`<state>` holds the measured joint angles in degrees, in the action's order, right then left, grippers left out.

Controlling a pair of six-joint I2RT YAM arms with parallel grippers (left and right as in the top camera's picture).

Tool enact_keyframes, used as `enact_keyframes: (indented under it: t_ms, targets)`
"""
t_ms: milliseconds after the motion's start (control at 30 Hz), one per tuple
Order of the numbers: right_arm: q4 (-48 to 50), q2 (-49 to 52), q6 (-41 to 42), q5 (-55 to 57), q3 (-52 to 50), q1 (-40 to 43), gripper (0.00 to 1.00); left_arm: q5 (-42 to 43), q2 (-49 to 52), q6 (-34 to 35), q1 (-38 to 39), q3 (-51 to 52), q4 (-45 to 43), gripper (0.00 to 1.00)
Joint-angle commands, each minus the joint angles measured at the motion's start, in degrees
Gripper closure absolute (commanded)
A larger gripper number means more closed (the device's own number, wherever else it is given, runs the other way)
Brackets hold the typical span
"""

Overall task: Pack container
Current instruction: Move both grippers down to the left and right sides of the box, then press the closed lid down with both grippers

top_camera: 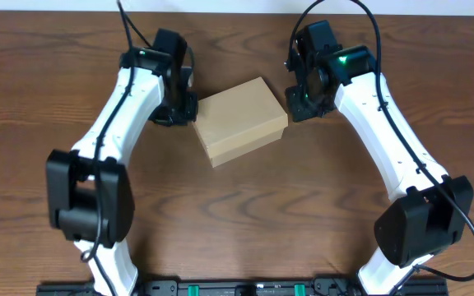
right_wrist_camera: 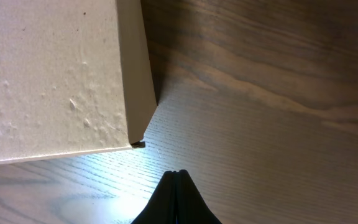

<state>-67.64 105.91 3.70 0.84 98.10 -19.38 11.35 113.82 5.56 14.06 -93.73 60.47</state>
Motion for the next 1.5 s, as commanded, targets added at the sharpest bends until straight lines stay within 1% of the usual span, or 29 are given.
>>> enact_keyframes:
  t_ms: [0, 133, 267, 367, 500, 600, 667, 767, 900, 1033, 1133, 1300, 1467]
  targets:
    - [0.2, 0.6, 1.0, -0.4, -0.3, -0.4, 0.99, 2.9, 3.5, -0.8, -0.3, 0.2, -0.2, 0.93]
    - [0.2, 0.6, 1.0, -0.4, -0.3, -0.4, 0.99, 3.5, 4.1, -0.9, -0.3, 0.1, -2.4, 0.93]
    - [0.5, 0.6, 1.0, -0.4, -0.3, -0.4, 0.99, 4.1, 4.1, -3.7, -0.1, -0.3, -5.3, 0.92]
    - [0.6, 0.6, 1.0, -0.5, -0.3, -0.4, 0.99, 6.8, 4.1, -5.9, 0.0, -0.3, -8.2, 0.93]
    - [0.6, 0.6, 1.0, -0.5, -0.3, -0.4, 0.99, 10.5, 4.1, -6.7, 0.0, -0.3, -11.6, 0.92]
    - [0.6, 0.6, 1.0, -0.5, -0.3, -0.5, 0.99, 11.4, 4.1, -6.9, 0.0, -0.5, -12.2, 0.92]
    - [0.6, 0.6, 1.0, -1.0, -0.3, -0.6, 0.99, 10.9, 4.1, -6.9, 0.0, -1.2, -10.5, 0.93]
    - [0.5, 0.6, 1.0, -1.8, -0.3, -0.7, 0.99, 7.6, 4.1, -6.9, -0.3, -4.0, -5.4, 0.94]
    - [0.3, 0.6, 0.9, -1.8, -0.3, -1.1, 0.99, 3.0, 4.0, -6.9, -0.7, -11.1, 1.5, 0.94]
    - [-0.6, 0.6, 0.9, -1.8, -0.3, -1.6, 0.99, 1.7, 4.0, -6.9, -0.6, -19.0, 8.4, 0.94]
    - [-0.9, 0.6, 0.9, -1.7, -0.3, -2.4, 0.99, 1.6, 4.0, -6.9, -0.1, -22.6, 13.2, 0.94]
    - [-0.8, 0.6, 0.9, -1.7, -0.4, -4.0, 0.99, 1.6, 3.9, -6.8, 1.9, -22.6, 16.9, 0.94]
    - [0.7, 0.6, 0.9, -1.7, -1.7, -5.0, 0.99, 1.2, 3.9, -7.0, 5.8, -22.6, 17.6, 0.94]
